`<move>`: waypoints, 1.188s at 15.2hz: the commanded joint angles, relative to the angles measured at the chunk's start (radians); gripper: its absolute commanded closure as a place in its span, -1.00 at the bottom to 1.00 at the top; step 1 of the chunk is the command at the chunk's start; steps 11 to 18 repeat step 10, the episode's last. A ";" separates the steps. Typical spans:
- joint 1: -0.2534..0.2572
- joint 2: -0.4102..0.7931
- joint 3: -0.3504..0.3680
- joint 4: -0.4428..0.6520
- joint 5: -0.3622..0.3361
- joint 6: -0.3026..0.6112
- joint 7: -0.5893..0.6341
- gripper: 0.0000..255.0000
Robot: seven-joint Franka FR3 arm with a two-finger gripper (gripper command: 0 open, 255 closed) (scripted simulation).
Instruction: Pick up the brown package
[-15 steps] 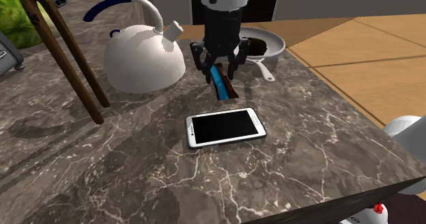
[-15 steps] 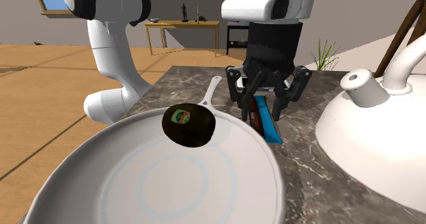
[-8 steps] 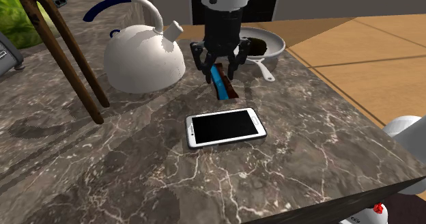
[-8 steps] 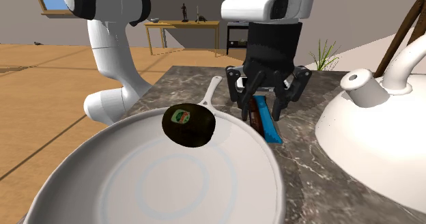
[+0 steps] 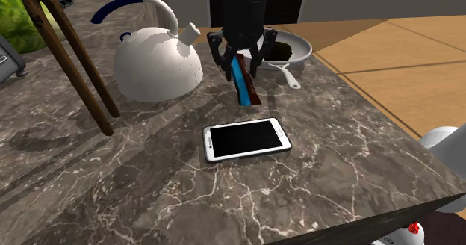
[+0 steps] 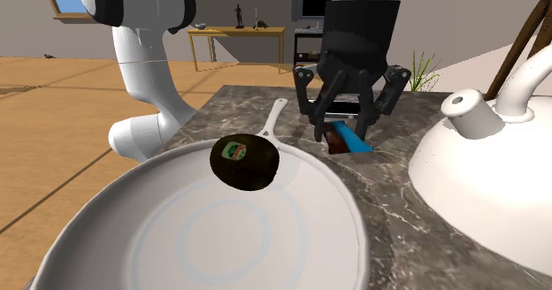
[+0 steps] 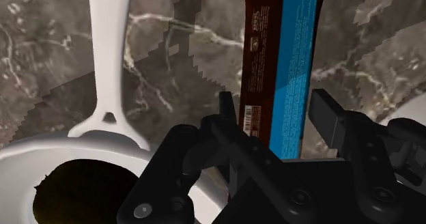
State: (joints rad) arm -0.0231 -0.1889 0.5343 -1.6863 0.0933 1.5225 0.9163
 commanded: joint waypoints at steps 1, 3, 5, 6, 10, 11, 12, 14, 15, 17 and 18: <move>0.000 0.011 0.003 0.040 -0.005 -0.030 0.007 1.00; 0.000 0.023 0.006 0.079 -0.011 -0.059 0.012 1.00; 0.000 0.037 0.009 0.121 -0.017 -0.088 0.017 1.00; 0.000 0.044 0.011 0.142 -0.020 -0.103 0.020 1.00; 0.001 0.062 0.015 0.189 -0.028 -0.135 0.027 1.00; 0.001 0.062 0.015 0.189 -0.028 -0.135 0.027 1.00; 0.001 0.062 0.015 0.189 -0.028 -0.135 0.027 1.00; 0.001 0.062 0.015 0.189 -0.028 -0.135 0.027 1.00; 0.001 0.062 0.015 0.189 -0.028 -0.135 0.027 1.00; 0.001 0.062 0.015 0.189 -0.028 -0.135 0.027 1.00; 0.001 0.062 0.015 0.189 -0.028 -0.135 0.027 1.00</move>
